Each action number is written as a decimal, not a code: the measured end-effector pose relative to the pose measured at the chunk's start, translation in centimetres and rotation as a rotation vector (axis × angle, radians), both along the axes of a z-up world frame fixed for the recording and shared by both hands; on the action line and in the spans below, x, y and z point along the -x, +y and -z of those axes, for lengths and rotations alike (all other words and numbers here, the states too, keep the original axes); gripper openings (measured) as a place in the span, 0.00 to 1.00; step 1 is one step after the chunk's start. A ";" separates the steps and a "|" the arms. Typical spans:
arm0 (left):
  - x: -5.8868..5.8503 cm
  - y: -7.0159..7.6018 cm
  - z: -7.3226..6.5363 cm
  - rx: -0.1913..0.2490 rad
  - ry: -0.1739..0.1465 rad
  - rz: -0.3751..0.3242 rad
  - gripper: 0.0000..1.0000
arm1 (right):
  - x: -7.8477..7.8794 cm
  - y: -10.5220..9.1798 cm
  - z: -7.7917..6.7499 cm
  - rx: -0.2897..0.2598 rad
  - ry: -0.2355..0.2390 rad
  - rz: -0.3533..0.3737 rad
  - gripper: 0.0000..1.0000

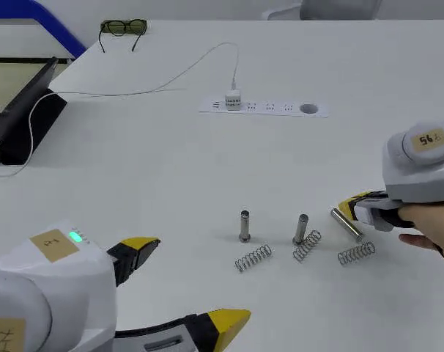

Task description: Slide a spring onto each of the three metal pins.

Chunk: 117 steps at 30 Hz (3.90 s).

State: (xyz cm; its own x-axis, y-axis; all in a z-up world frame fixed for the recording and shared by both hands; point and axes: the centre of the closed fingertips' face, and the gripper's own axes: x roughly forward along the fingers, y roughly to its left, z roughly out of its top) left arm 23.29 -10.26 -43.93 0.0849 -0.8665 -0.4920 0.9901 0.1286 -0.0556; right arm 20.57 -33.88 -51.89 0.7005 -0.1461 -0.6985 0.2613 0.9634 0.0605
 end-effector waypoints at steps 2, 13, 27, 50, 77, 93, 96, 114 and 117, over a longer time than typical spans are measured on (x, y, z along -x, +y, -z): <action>0.0 0.0 0.0 -0.001 -0.001 0.001 0.79 | 0.0 0.0 0.0 -0.021 -0.005 0.011 0.02; -0.4 0.4 0.0 -0.009 -0.010 -0.009 0.79 | -0.2 -0.4 0.4 -0.005 0.014 0.018 0.11; -0.4 0.5 0.1 -0.016 -0.012 -0.011 0.78 | -0.5 -0.4 2.0 -0.027 0.046 0.019 0.12; -0.7 0.4 -0.5 -0.001 -0.027 -0.010 0.74 | -0.3 -0.6 0.8 -0.004 0.029 0.043 0.08; 0.8 0.1 -0.7 0.015 -0.038 0.031 0.72 | 2.8 0.0 -2.2 0.040 -0.020 0.089 0.08; 0.7 0.4 -0.8 0.018 -0.043 0.028 0.71 | 4.3 0.9 -2.3 0.046 0.008 0.097 0.08; 0.7 0.5 -0.7 0.016 -0.043 0.028 0.71 | 4.4 1.2 -2.3 0.054 0.015 0.082 0.09; 0.6 0.6 -0.4 -0.001 -0.053 0.031 0.70 | 4.4 1.3 -2.1 0.070 0.020 0.052 0.18; 0.6 0.5 -0.4 -0.004 -0.054 0.032 0.69 | 4.4 1.6 -2.3 0.067 -0.002 0.040 0.21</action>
State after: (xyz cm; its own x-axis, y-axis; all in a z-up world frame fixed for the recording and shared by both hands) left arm 22.72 -9.75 -43.58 0.0841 -0.8673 -0.4907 0.9953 0.0972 -0.0012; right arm 16.20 -32.29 -49.59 0.6947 -0.2209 -0.6846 0.2999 0.9540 -0.0035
